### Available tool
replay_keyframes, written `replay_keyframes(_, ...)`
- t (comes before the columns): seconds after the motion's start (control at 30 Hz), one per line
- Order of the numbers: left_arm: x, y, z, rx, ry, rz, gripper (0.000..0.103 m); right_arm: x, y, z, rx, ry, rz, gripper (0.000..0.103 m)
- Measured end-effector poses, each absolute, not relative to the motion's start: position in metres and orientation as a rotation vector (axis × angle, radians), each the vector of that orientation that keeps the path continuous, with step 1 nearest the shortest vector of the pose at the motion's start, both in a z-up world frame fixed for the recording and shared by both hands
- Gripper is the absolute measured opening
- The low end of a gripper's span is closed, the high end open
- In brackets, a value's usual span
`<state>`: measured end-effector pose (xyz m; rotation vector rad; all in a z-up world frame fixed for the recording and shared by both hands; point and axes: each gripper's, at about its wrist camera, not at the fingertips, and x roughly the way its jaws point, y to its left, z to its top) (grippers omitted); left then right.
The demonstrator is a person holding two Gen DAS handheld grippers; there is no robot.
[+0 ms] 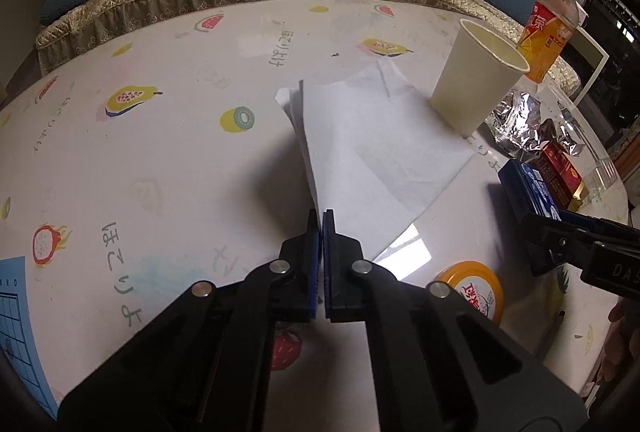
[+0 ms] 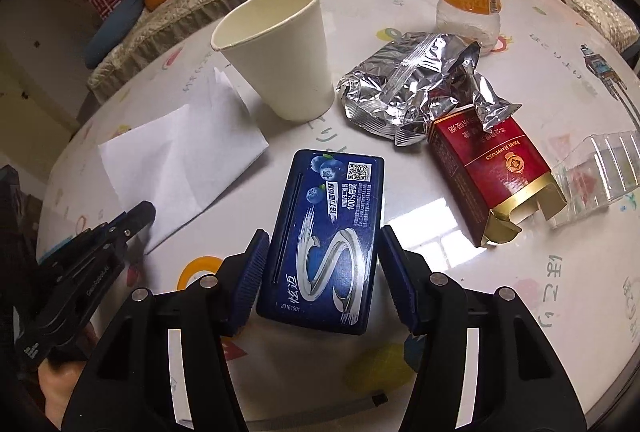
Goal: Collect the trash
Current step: 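Grasp the white paper with the left gripper while the right grasps the blue gum box, then carry the paper and gum box over the bin and open both grippers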
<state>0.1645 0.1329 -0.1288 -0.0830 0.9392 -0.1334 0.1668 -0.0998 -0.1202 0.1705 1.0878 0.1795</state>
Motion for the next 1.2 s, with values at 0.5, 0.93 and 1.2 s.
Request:
replay_keyframes(0.5,0.122,0.135,-0.071,-0.090,0.853,-0.146,0.000,0.124,-0.124,-0.076,0.184,1.007,0.266,0.056)
replay_keyframes(0.93,0.049,0.060,-0.015,0.044,0.784,-0.245,0.000,0.034,-0.202,-0.011,0.216,0.892,0.252,0.056)
replay_keyframes(1.2,-0.004,-0.040,0.003,0.128,0.755,-0.415,0.000,-0.039,-0.298,-0.006,0.282,0.862,0.143,0.056)
